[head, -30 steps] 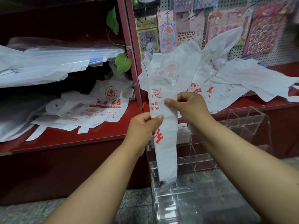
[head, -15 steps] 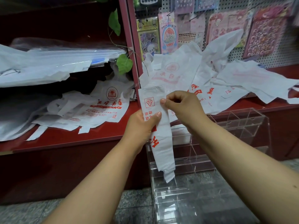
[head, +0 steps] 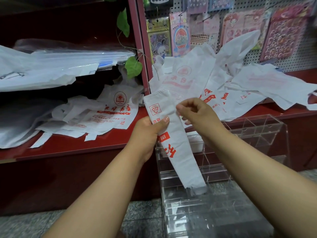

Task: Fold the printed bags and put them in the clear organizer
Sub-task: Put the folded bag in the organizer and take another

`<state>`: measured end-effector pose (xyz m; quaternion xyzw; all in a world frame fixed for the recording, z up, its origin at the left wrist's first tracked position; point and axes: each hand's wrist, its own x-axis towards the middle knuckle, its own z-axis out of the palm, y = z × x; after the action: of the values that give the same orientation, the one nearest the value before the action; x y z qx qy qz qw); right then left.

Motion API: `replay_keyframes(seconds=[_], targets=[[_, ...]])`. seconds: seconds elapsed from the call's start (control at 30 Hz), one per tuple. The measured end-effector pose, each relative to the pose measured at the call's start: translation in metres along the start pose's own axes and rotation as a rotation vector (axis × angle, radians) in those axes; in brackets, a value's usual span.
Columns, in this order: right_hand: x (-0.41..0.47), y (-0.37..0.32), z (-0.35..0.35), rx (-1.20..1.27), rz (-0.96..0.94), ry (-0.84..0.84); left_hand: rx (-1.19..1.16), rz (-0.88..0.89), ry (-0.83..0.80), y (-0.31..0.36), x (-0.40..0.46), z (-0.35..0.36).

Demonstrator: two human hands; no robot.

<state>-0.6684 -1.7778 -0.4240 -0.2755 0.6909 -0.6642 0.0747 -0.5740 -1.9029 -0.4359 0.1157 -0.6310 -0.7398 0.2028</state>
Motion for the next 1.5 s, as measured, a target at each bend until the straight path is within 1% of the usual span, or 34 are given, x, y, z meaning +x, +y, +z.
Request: replay_keyframes(seconds=[0.1,0.13,0.2,0.3,0.37,0.43,0.47,0.5,0.57,0.63,0.7,0.77,0.83,0.9,0.97,1.0,1.07,1.13,1.17,1.23,1.3,1.37,1.43,1.5], targets=[[-0.023,0.019,-0.006,-0.043,0.104,-0.215,-0.051,-0.031,0.020,0.001,0.001,-0.001],[-0.028,0.026,-0.006,-0.067,0.121,-0.256,-0.055,-0.038,0.013,0.002,0.002,-0.001],[-0.034,0.032,-0.003,-0.067,0.155,-0.268,-0.064,-0.051,0.006,0.004,0.001,0.000],[-0.035,0.034,0.001,-0.102,0.150,-0.293,-0.131,-0.043,0.078,0.010,0.004,-0.001],[-0.037,0.033,0.001,-0.127,0.131,-0.315,-0.240,-0.021,0.117,0.014,0.009,-0.004],[-0.038,0.032,0.001,-0.095,0.134,-0.269,-0.353,-0.029,0.110,0.017,0.012,-0.007],[-0.037,0.031,0.001,-0.052,0.137,-0.224,-0.330,-0.054,0.097,0.016,0.012,-0.007],[-0.036,0.030,0.000,0.003,0.145,-0.173,-0.236,-0.094,0.065,0.014,0.010,-0.005],[-0.032,0.027,-0.005,0.101,0.151,-0.090,0.026,-0.184,-0.049,0.004,0.001,0.001],[-0.028,0.024,-0.011,0.137,0.152,-0.052,0.178,-0.210,-0.121,-0.005,-0.007,0.008],[-0.026,0.022,-0.017,0.140,0.154,-0.059,0.199,-0.166,-0.099,-0.012,-0.010,0.013],[-0.026,0.021,-0.020,0.132,0.141,-0.081,0.158,-0.116,-0.043,-0.012,-0.009,0.014],[-0.025,0.021,-0.021,0.079,0.101,-0.057,0.149,-0.079,0.002,-0.010,-0.007,0.015],[-0.025,0.018,-0.024,0.049,0.074,-0.033,0.200,-0.026,0.030,-0.008,-0.008,0.017],[-0.025,0.016,-0.027,0.047,0.053,-0.026,0.253,0.069,0.071,-0.007,-0.010,0.019],[-0.025,0.015,-0.028,0.043,0.042,-0.027,0.292,0.134,0.116,-0.008,-0.009,0.020],[-0.025,0.013,-0.031,0.052,0.026,-0.024,0.438,0.279,0.209,-0.005,-0.008,0.020],[-0.024,0.011,-0.032,0.084,0.016,-0.012,0.512,0.375,0.179,0.000,-0.009,0.020],[-0.024,0.010,-0.032,0.108,0.015,-0.005,0.473,0.385,0.146,0.001,-0.011,0.021],[-0.024,0.010,-0.032,0.145,0.015,0.007,0.357,0.326,0.093,0.005,-0.016,0.025],[-0.025,0.011,-0.031,0.168,0.021,0.003,0.309,0.277,0.100,0.007,-0.019,0.028],[-0.026,0.014,-0.031,0.168,0.048,-0.036,0.245,0.211,0.110,0.006,-0.017,0.028],[-0.027,0.018,-0.031,0.138,0.082,-0.074,0.179,0.140,0.117,0.006,-0.015,0.027],[-0.027,0.022,-0.031,0.121,0.103,-0.078,0.134,0.088,0.108,0.005,-0.013,0.026]])
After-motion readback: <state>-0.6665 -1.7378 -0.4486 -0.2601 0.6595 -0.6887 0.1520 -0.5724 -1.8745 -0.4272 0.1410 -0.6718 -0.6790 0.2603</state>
